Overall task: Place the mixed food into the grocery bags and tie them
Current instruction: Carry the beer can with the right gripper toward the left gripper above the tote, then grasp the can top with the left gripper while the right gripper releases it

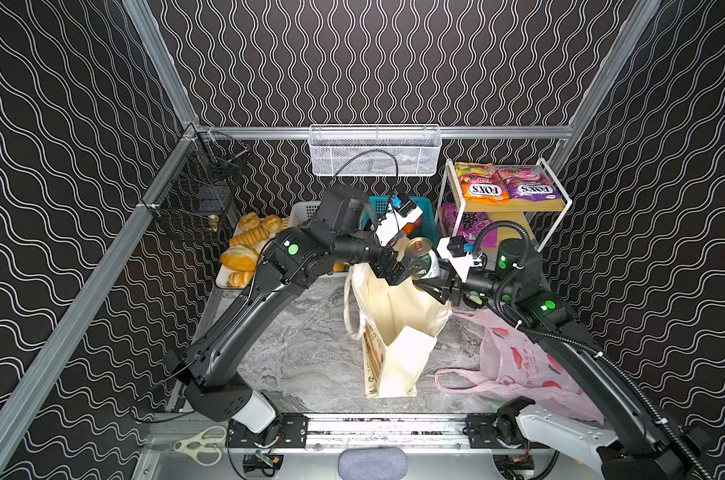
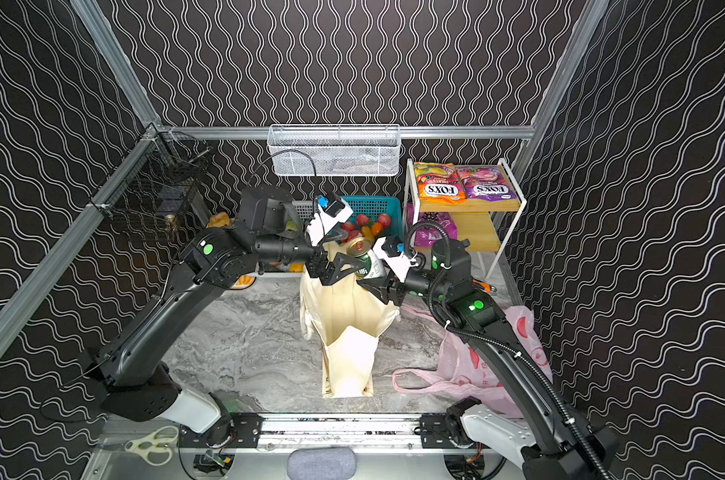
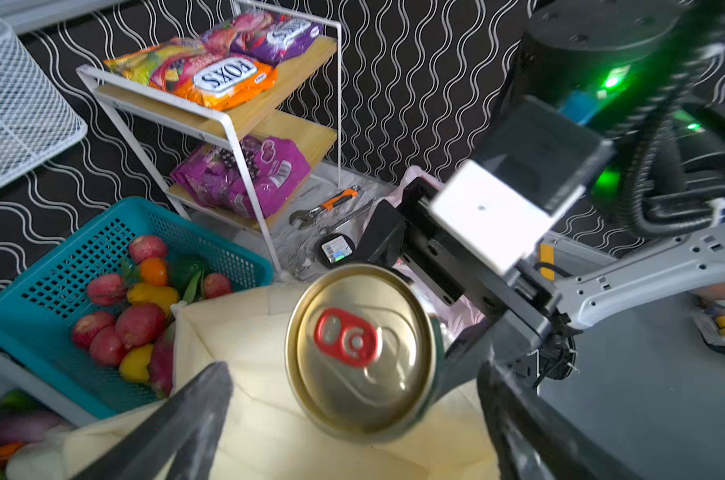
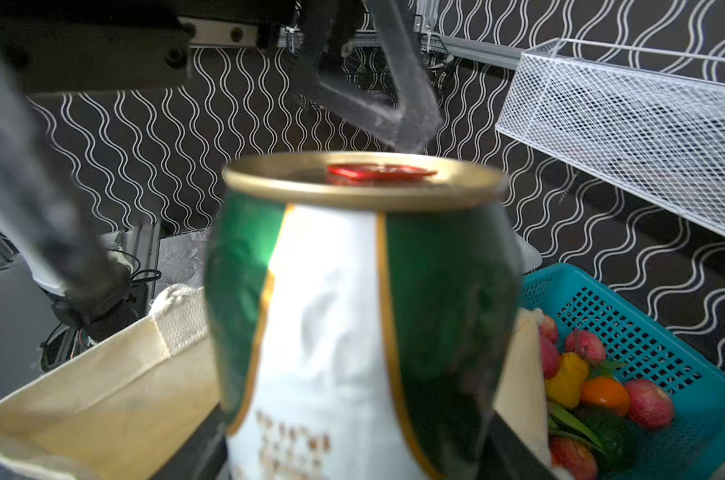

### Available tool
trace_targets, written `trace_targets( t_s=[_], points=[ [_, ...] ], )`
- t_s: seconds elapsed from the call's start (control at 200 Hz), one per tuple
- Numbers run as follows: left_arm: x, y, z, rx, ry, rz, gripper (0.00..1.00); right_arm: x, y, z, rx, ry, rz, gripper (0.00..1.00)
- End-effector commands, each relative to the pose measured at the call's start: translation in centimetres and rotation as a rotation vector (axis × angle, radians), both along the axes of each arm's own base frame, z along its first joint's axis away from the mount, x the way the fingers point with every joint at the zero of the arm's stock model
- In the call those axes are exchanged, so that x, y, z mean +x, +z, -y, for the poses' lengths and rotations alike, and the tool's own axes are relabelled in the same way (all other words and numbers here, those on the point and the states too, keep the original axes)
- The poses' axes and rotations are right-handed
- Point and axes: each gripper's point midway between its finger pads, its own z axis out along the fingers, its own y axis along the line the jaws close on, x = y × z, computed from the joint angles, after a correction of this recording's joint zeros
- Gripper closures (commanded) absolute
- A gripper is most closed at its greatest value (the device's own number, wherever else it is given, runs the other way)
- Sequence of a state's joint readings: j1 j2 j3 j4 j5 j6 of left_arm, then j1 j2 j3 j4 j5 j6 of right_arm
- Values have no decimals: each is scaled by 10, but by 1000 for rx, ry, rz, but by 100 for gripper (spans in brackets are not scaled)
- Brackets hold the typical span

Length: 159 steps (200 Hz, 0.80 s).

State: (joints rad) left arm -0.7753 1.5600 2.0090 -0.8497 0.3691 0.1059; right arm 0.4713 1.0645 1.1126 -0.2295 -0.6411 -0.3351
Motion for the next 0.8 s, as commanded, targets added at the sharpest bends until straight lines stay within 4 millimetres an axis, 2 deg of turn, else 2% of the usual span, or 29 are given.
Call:
trace_targets(
  t_s=[0.0,0.315,0.476,0.661,0.791],
  points=[
    [-3,-13,-3,71,-24,3,5,-4,19,-6,5,47,129,62],
    [-8,-20,4,105,-87,-26,15,-6,10,-15,-67,108,197,62],
    [-8,-27,2,134,-89,-44,26,-6,12,-14,-84,112,228,62],
    [-12,-29,4,120,-107,-57,28,-13,8,-15,-103,150,232,60],
    [-11,-35,5,139,-111,-67,37,-16,11,-16,-88,158,234,59]
  ],
)
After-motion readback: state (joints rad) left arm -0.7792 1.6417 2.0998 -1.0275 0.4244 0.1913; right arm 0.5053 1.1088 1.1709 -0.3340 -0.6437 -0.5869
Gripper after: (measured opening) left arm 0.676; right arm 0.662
